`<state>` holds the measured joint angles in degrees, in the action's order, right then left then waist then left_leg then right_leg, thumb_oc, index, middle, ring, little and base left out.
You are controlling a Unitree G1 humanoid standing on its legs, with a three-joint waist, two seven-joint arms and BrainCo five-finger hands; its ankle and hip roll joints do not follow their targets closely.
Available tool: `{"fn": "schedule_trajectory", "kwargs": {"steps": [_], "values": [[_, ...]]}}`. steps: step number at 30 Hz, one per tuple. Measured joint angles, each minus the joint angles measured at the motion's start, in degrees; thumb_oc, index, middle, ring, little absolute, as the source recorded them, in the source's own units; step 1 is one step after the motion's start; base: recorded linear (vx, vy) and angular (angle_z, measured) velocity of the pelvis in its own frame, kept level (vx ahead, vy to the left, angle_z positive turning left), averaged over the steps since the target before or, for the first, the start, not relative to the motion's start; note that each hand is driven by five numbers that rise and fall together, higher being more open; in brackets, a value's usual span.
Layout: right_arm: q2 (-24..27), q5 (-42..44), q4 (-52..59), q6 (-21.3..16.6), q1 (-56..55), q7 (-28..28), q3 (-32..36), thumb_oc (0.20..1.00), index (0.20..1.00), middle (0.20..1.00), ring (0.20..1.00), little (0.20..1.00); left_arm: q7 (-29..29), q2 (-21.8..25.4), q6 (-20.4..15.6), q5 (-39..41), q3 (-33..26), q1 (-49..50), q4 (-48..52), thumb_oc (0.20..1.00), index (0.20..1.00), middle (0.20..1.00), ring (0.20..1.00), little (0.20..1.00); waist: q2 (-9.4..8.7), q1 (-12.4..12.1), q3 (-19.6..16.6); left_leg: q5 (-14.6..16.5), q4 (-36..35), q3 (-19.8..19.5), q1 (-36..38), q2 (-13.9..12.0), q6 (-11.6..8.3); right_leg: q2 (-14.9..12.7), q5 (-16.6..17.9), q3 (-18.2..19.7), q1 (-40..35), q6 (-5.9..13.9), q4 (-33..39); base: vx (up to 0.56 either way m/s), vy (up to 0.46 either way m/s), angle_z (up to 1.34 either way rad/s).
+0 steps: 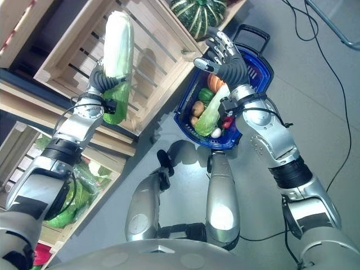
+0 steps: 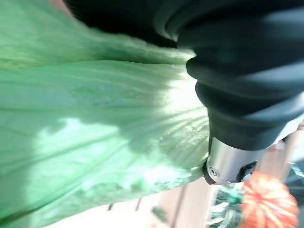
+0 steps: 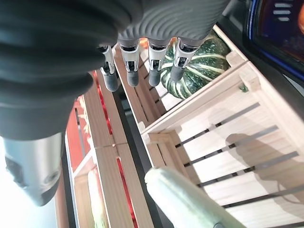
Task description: Pick up fruits and vegetables into the basket
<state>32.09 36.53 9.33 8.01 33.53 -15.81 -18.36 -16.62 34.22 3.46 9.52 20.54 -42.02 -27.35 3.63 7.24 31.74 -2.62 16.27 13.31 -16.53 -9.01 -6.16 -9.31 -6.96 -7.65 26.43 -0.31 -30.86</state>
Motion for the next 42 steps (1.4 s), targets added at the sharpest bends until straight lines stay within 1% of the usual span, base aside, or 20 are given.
{"fn": "schedule_trajectory", "kwargs": {"steps": [3,6,7,10,12,15,20,22,24,27,28,32,35,38,42], "values": [[-2.01,-0.27,-0.72,-0.34,1.40,-2.79,-0.18,1.000,1.000,1.000,1.000,1.000,0.04,0.06,0.00,-2.91,0.28,-0.16,3.05,0.200,0.200,0.200,0.200,0.200,-0.01,-0.87,0.00,0.00,0.05,-1.20,0.06,-0.01,-0.01,-0.09,0.02,-0.98,-1.17,-0.01,0.55,0.02,-0.071,0.17],[-2.76,-0.62,-1.87,-0.68,2.57,-4.80,-0.60,1.000,1.000,1.000,1.000,1.000,0.13,0.26,0.00,-5.76,1.37,-0.21,5.26,0.200,0.200,0.200,0.200,0.200,-0.03,-1.63,-0.01,0.05,0.27,-2.38,0.19,-0.02,-0.04,-0.25,0.03,-2.19,-2.56,0.01,0.94,0.02,-0.074,0.20],[-3.40,-0.58,-2.56,-0.80,3.00,-5.85,-0.59,1.000,1.000,1.000,1.000,1.000,0.22,0.29,0.06,-7.37,2.18,-0.25,6.41,0.200,0.200,0.200,0.200,0.200,-0.10,-2.32,-0.03,0.05,0.30,-2.61,0.27,-0.01,-0.03,-0.28,0.03,-2.42,-2.85,0.02,1.13,0.01,-0.059,0.09],[-5.41,0.70,-3.66,-1.89,3.53,-6.76,-0.73,1.000,1.000,1.000,1.000,1.000,0.66,0.31,0.15,-10.35,4.07,-0.33,8.75,0.200,0.200,0.200,0.200,0.200,-0.16,-3.93,0.01,0.06,0.42,-2.87,0.29,-0.01,-0.03,-0.30,0.03,-2.65,-3.17,0.02,1.08,0.01,-0.058,0.06],[-6.42,2.94,-4.07,-2.30,3.54,-7.19,-1.02,1.000,1.000,1.000,1.000,1.000,0.84,0.31,0.15,-12.79,5.25,-0.57,8.88,0.200,0.200,0.200,0.200,0.200,-0.20,-3.93,0.02,0.07,0.53,-3.59,0.31,-0.01,-0.01,-0.39,0.03,-3.50,-3.99,0.04,1.65,0.00,-0.049,0.15],[-6.78,7.19,-4.60,-3.04,3.58,-7.01,-1.98,1.000,1.000,1.000,1.000,1.000,1.29,0.41,0.24,-15.44,6.70,-1.15,9.69,0.200,0.200,0.200,0.200,0.200,-0.53,-4.16,-0.05,0.10,0.59,-4.14,0.31,0.02,0.04,-0.43,-0.05,-4.00,-4.56,0.14,2.02,0.01,-0.054,0.10],[-10.00,16.99,-4.88,-3.38,3.60,-3.69,-3.39,1.000,1.000,1.000,1.000,1.000,3.17,0.41,0.22,-18.12,8.42,-1.60,11.39,0.200,0.200,0.200,0.200,0.200,-0.85,-4.47,0.00,0.12,0.61,-4.53,0.52,0.01,0.06,-0.44,0.01,-4.46,-5.28,0.23,2.17,0.01,-0.045,0.03],[-10.72,19.71,-5.69,-4.19,3.58,-3.53,-3.45,1.000,1.000,1.000,1.000,1.000,3.34,0.47,0.46,-18.62,8.59,-1.56,11.29,0.200,0.200,0.200,0.200,0.200,-1.23,-4.49,-0.01,0.22,0.61,-4.74,0.99,0.00,0.04,-0.44,0.04,-4.68,-6.03,0.27,2.42,0.01,-0.055,0.06],[-10.76,22.86,-5.97,-4.43,3.58,-2.16,-3.46,1.000,1.000,1.000,1.000,1.000,3.50,0.65,0.46,-18.70,8.62,-1.62,11.30,0.200,0.200,0.200,0.200,0.200,-1.82,-4.57,-0.07,0.24,0.62,-5.24,1.24,-0.01,0.03,-0.43,0.05,-5.24,-6.74,0.30,2.83,0.00,-0.051,0.09],[-10.79,24.71,-6.81,-4.90,3.59,-1.08,-3.36,1.000,1.000,1.000,1.000,1.000,3.48,0.65,0.59,-18.80,8.88,-1.65,11.31,0.200,0.200,0.200,0.200,0.200,-2.39,-5.47,-0.13,0.37,0.93,-5.30,1.18,-0.01,0.07,-0.44,0.05,-5.27,-6.81,0.30,2.80,-0.01,-0.041,0.02],[-10.86,25.48,-7.32,-4.89,3.58,-0.89,-3.46,1.000,1.000,1.000,1.000,1.000,3.52,0.66,1.22,-19.90,8.95,-1.65,11.31,0.200,0.200,0.200,0.200,0.200,-2.41,-5.81,-0.14,0.56,1.34,-5.37,1.04,-0.05,0.09,-0.45,0.05,-5.29,-6.89,0.31,2.82,0.00,0.000,0.00],[-10.97,26.76,-9.01,-4.89,3.59,0.14,-4.00,1.000,1.000,1.000,1.000,1.000,4.72,1.32,1.81,-21.30,9.00,-1.66,11.31,0.200,0.200,0.200,0.200,0.200,-2.65,-6.16,-0.20,0.68,1.53,-5.55,0.97,0.01,0.21,-0.55,0.09,-5.51,-7.24,0.43,3.01,-0.01,-0.010,0.02],[-11.00,27.64,-9.81,-4.53,3.59,0.05,-4.26,1.000,1.000,1.000,1.000,1.000,5.08,1.64,2.76,-23.85,9.44,-1.66,11.31,0.200,0.200,0.200,0.200,0.200,-2.78,-6.29,-0.26,0.74,1.52,-5.74,1.19,0.01,0.30,-0.48,0.28,-5.74,-7.88,0.71,3.85,-0.01,-0.005,0.03],[-11.02,27.53,-10.99,-4.19,3.60,-1.55,-5.11,1.000,1.000,1.000,1.000,1.000,5.05,2.82,3.78,-28.37,10.97,-2.54,11.31,0.200,0.200,0.200,0.200,0.200,-3.46,-6.50,-0.43,0.79,1.52,-5.69,1.21,0.12,0.39,-0.58,0.37,-5.73,-7.96,0.80,3.85,0.00,0.000,0.00],[-11.05,24.97,-12.79,-4.32,4.55,-4.89,-6.50,1.000,1.000,1.000,1.000,1.000,5.07,3.27,5.33,-30.36,13.36,-4.07,11.30,0.200,0.200,0.200,0.200,0.200,-4.11,-6.73,-0.55,0.86,1.51,-5.63,1.21,0.23,0.50,-0.69,0.44,-5.70,-7.98,0.92,3.94,0.00,0.000,0.00]]}}
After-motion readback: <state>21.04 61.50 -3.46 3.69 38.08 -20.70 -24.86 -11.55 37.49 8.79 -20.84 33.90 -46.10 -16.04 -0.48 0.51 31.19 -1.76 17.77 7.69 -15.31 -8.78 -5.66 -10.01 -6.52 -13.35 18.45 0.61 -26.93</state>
